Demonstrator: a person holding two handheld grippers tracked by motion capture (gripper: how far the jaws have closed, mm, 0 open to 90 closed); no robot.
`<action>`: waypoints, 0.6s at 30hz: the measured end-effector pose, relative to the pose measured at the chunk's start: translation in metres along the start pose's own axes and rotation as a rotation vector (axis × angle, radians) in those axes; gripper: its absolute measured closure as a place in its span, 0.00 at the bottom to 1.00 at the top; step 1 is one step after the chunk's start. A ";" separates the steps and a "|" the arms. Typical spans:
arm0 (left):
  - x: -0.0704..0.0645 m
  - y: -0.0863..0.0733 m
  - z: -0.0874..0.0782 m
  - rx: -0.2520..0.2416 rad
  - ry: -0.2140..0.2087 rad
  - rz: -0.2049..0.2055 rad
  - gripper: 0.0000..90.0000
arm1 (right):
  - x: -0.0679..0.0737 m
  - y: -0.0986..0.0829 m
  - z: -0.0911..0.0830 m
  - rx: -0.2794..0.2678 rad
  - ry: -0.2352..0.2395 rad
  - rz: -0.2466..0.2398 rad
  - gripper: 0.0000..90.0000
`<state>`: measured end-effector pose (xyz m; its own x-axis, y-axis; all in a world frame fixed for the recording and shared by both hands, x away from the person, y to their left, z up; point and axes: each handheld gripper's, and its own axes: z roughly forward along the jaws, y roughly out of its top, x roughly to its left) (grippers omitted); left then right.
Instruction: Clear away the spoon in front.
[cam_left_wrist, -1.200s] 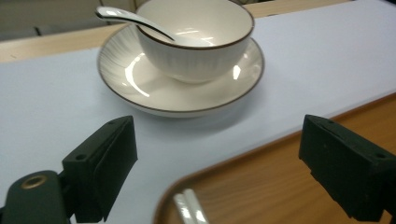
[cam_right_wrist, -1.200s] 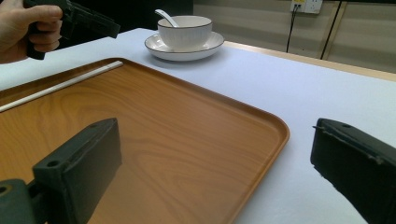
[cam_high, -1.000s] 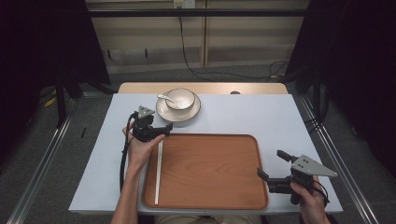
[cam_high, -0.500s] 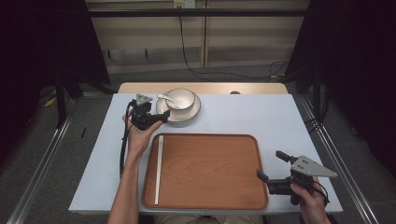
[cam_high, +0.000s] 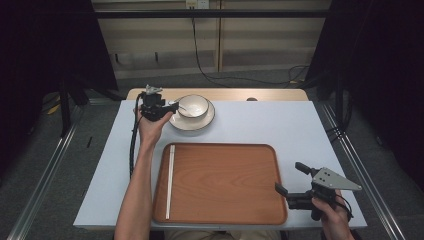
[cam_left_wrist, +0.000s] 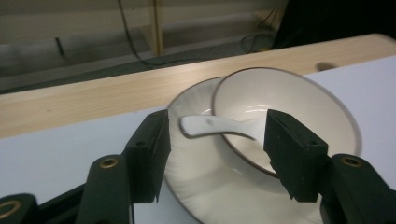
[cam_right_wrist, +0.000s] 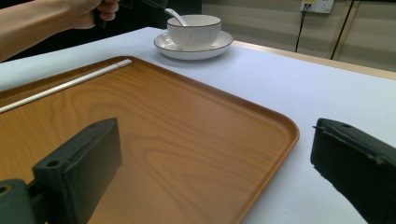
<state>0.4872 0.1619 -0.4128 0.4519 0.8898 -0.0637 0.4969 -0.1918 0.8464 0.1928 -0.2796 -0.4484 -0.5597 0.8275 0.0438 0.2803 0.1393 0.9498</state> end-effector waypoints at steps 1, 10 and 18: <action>0.001 0.003 0.001 0.002 -0.011 0.007 0.49 | 0.000 0.000 0.000 -0.001 0.001 -0.001 0.02; 0.006 0.004 0.022 0.018 0.015 -0.028 0.60 | -0.002 -0.001 -0.001 -0.001 -0.001 0.010 0.02; 0.012 0.009 0.024 0.030 0.007 -0.022 0.73 | -0.002 -0.002 -0.001 0.005 -0.003 0.009 0.02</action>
<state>0.5148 0.1606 -0.4190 0.4356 0.8967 -0.0789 0.5290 -0.1841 0.8284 0.1927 -0.2816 -0.4503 -0.5547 0.8304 0.0512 0.2892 0.1347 0.9477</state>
